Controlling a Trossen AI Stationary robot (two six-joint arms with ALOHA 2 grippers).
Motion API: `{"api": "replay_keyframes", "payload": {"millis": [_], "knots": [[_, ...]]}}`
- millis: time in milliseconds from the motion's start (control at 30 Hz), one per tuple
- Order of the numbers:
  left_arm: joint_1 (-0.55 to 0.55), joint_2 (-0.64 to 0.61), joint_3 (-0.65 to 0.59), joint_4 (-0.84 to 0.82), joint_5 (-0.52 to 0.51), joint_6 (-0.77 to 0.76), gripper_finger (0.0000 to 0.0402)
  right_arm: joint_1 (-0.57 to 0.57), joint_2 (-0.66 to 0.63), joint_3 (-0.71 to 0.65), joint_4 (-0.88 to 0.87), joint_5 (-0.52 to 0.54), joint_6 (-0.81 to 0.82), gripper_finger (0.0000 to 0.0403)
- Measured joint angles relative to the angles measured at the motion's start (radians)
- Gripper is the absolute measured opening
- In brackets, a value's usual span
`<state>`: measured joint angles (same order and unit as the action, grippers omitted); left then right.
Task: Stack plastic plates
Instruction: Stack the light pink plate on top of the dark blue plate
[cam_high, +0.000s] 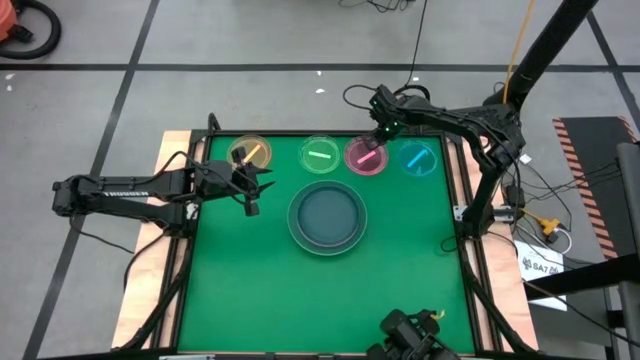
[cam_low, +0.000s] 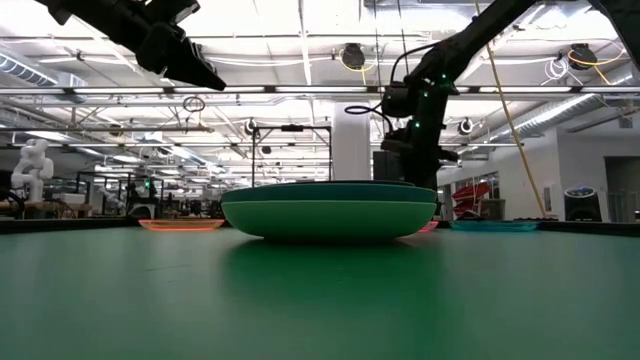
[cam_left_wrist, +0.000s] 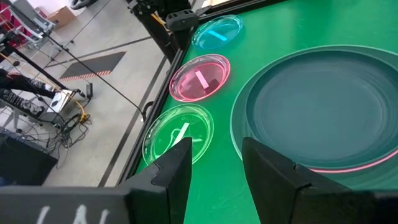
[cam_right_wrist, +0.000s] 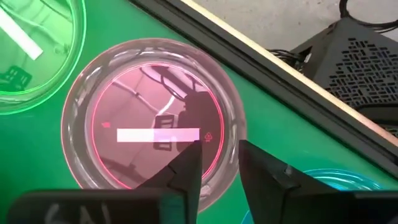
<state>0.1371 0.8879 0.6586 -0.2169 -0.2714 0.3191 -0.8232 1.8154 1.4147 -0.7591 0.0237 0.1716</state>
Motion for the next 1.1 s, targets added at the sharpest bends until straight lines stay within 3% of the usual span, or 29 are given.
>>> {"api": "replay_keyframes", "payload": {"millis": [200, 567, 1100], "knots": [[0.0, 0.0, 0.0, 0.0, 0.0, 0.0, 0.0149, -0.005, 0.041, 0.0, 0.005, 0.0, 0.044, 0.0136], [0.0, 0.0, 0.0, -0.006, 0.0, 0.0, 0.0149, -0.008, 0.138, -0.001, 0.03, 0.002, 0.033, 0.0162], [0.0, 0.0, 0.0, -0.018, 0.0, -0.001, 0.0149, -0.023, 0.146, -0.001, 0.054, 0.005, 0.018, 0.0167]]}}
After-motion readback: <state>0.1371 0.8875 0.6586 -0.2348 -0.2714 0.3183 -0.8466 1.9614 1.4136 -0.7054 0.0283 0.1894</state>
